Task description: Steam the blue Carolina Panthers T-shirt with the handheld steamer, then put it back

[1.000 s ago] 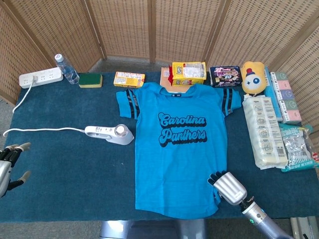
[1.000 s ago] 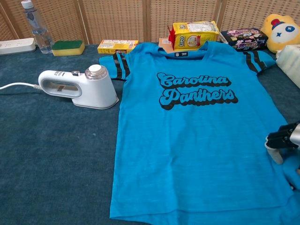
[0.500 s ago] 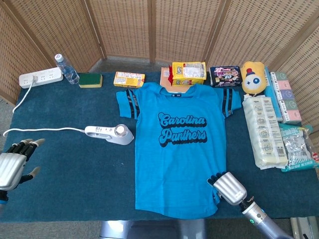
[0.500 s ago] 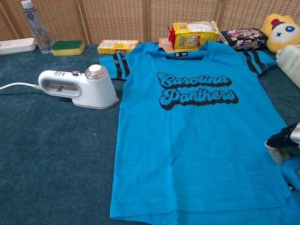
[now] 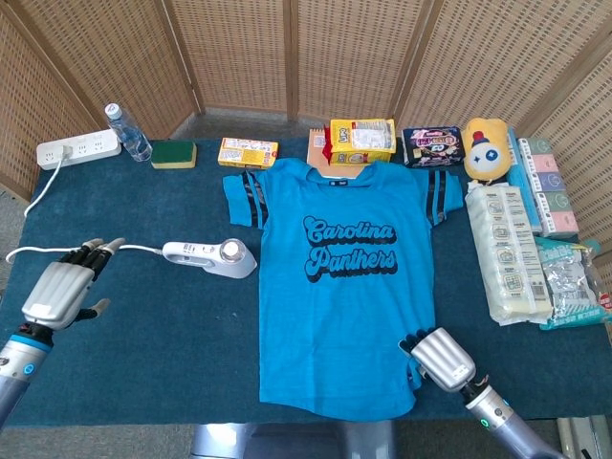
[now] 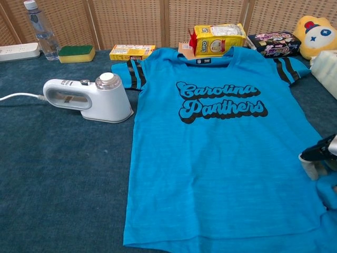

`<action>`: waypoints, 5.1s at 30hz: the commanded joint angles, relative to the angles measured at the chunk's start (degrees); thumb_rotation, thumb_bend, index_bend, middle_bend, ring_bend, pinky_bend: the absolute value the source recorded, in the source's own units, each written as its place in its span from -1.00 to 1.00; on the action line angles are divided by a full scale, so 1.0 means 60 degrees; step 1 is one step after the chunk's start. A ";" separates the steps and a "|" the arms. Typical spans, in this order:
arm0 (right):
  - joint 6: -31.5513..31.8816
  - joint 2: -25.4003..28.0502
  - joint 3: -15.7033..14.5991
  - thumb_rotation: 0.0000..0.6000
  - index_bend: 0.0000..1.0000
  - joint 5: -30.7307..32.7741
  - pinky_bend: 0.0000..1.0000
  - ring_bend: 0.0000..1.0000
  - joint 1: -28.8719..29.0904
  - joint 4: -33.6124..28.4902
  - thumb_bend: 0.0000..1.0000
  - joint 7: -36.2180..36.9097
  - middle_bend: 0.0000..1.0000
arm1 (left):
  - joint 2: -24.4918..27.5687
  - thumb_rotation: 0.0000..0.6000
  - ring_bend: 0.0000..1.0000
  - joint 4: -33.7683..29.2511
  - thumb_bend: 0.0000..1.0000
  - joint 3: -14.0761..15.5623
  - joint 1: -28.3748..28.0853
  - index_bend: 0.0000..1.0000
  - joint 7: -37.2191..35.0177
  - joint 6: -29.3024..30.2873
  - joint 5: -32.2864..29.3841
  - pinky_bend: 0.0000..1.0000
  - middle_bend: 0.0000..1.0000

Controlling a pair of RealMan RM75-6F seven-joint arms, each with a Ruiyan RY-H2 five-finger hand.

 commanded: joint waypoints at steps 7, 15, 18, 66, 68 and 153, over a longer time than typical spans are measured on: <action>-0.0081 0.0016 0.0042 1.00 0.37 0.0143 0.59 0.33 -0.0011 0.0131 -0.02 0.0123 0.25 | -0.1072 1.00 -0.77 0.0872 -0.38 -0.0505 -0.1259 -0.99 0.0158 -0.1513 -0.1266 -0.53 -0.63; -0.0127 0.0003 0.0088 1.00 0.37 0.0237 0.59 0.33 0.0007 0.0248 -0.02 0.0240 0.25 | -0.2414 1.00 -0.77 0.1852 -0.30 -0.0683 -0.1857 -0.99 0.0996 -0.1546 -0.1791 -0.52 -0.62; -0.0135 -0.0014 0.0112 1.00 0.37 0.0276 0.59 0.33 0.0011 0.0306 -0.02 0.0286 0.25 | -0.2753 1.00 -0.77 0.2087 -0.30 -0.0719 -0.2015 -0.99 0.1202 -0.1567 -0.1956 -0.52 -0.62; -0.0020 0.0174 0.0267 1.00 0.38 0.0674 0.59 0.33 -0.0163 0.0379 -0.02 0.0521 0.26 | -0.5914 1.00 -0.60 0.5288 -0.18 -0.1155 -0.3916 -0.69 0.2338 -0.2350 -0.3413 -0.39 -0.54; -0.0027 0.0185 0.0270 1.00 0.38 0.0674 0.59 0.33 -0.0162 0.0356 -0.02 0.0510 0.26 | -0.5967 1.00 -0.60 0.5363 -0.18 -0.1138 -0.3942 -0.69 0.2308 -0.2351 -0.3409 -0.39 -0.53; 0.0088 0.0529 0.0394 1.00 0.40 0.0564 0.60 0.33 -0.0268 -0.0778 -0.03 0.0075 0.26 | -0.7060 1.00 0.24 0.4747 -0.06 -0.0987 -0.3973 0.19 -0.0124 -0.0601 -0.0862 0.30 0.40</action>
